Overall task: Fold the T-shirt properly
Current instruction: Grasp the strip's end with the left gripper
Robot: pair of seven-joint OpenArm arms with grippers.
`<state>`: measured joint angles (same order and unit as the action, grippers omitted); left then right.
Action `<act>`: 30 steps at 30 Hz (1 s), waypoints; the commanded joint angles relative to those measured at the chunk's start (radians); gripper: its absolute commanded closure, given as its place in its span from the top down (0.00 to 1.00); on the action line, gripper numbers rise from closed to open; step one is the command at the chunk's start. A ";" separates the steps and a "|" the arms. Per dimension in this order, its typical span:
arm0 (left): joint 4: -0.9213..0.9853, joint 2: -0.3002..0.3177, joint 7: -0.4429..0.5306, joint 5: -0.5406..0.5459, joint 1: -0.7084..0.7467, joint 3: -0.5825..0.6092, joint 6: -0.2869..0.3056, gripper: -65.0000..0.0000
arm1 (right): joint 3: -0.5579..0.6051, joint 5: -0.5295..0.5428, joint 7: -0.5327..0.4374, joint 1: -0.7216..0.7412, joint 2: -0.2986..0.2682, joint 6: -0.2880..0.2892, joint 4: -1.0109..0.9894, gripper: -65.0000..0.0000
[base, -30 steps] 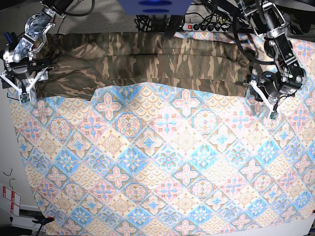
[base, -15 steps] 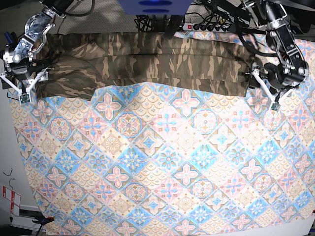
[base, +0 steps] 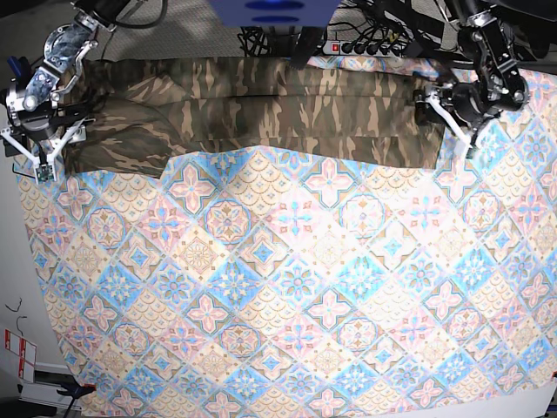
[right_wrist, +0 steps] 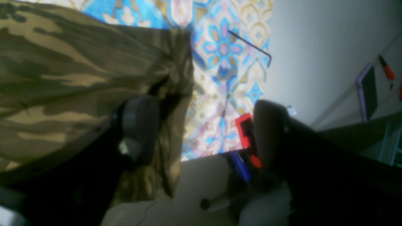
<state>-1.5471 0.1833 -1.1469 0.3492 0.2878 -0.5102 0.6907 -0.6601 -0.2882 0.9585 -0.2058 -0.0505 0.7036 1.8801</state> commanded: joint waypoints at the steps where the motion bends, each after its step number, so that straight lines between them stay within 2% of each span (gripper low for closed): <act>1: 0.001 0.006 0.029 0.023 -0.006 0.008 0.007 0.63 | -0.002 -0.003 -0.011 0.004 -0.015 -0.005 0.017 0.71; 5: 0.047 0.009 0.071 0.023 0.003 0.008 0.007 0.63 | -0.010 -0.003 -0.011 0.004 -0.015 -0.005 0.017 0.71; 11: -0.014 0.040 0.054 0.026 0.027 -0.005 0.007 0.63 | -0.010 -0.003 -0.011 0.003 -0.015 -0.005 0.017 0.71; 16: -0.168 0.040 -0.048 0.026 0.038 -0.052 0.007 0.63 | -0.002 -0.003 -0.011 0.003 -0.015 -0.005 0.017 0.71; 20: -0.197 0.040 -0.055 0.014 0.037 -0.052 0.007 0.63 | -0.002 -0.003 -0.011 0.003 -0.015 -0.005 0.017 0.71; 27: -0.197 0.025 -0.046 -0.172 0.001 -0.051 0.007 0.63 | -0.005 -0.003 -0.011 0.003 -0.015 -0.005 0.016 0.71; 30: -0.195 -0.005 0.009 -0.238 0.000 -0.051 0.007 0.63 | -0.005 -0.003 -0.011 0.003 -0.015 -0.005 0.016 0.71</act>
<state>-1.7279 0.1680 -1.1305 0.1101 0.2817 -0.5568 0.6964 -0.6598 -0.2882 0.9581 -0.2081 -0.0502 0.7036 1.8801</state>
